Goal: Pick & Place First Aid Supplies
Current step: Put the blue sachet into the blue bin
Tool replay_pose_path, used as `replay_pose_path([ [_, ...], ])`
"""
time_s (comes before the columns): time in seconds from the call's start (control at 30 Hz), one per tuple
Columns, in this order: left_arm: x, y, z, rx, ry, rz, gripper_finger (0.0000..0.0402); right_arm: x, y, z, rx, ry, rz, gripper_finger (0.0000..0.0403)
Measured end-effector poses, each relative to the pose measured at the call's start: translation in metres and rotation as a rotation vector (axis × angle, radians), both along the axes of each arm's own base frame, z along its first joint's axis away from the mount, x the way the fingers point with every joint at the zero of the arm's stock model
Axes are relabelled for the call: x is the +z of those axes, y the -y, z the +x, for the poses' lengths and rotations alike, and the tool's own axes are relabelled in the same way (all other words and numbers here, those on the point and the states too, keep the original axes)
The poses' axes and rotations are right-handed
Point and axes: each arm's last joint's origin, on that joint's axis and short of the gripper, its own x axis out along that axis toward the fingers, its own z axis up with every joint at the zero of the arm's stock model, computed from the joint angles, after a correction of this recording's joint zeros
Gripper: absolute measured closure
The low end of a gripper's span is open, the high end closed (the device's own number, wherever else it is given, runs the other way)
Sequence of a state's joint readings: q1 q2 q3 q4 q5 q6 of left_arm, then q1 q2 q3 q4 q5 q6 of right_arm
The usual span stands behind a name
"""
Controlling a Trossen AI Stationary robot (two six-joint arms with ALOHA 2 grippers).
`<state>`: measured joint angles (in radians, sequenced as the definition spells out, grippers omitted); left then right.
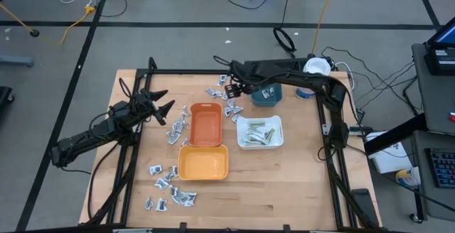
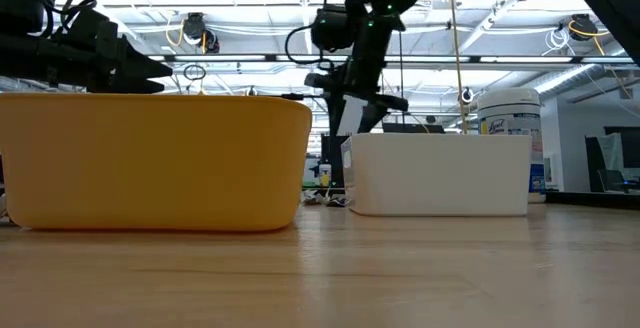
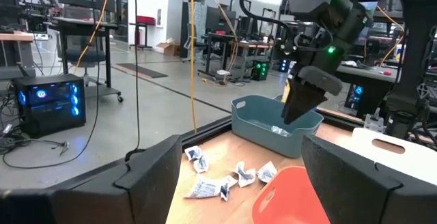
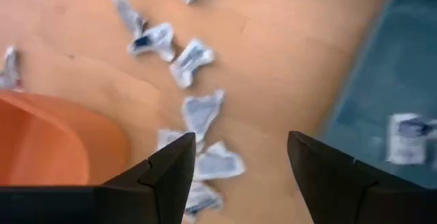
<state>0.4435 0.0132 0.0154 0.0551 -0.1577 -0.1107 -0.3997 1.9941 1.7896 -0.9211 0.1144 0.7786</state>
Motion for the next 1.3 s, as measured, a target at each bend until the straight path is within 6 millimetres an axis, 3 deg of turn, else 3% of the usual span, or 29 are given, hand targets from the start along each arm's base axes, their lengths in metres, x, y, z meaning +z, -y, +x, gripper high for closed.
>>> replay_pose_path([
  [0.33,0.000,0.000,0.000,0.000,0.000,0.000,0.0093,-0.010,-0.007,0.029,0.023,0.013,0.015,0.0177],
  [0.63,0.000,0.000,0.000,0.000,0.000,0.000,0.0094,-0.043,-0.006,0.049,0.059,-0.027,0.016,0.0177],
  [1.0,0.000,0.000,0.000,0.000,0.000,0.001,0.0094,-0.073,-0.002,0.057,0.063,-0.080,-0.012,0.0177],
  [1.3,0.000,0.000,0.000,0.000,0.000,0.001,0.0093,-0.075,-0.001,0.057,0.071,-0.087,-0.019,0.0187],
])
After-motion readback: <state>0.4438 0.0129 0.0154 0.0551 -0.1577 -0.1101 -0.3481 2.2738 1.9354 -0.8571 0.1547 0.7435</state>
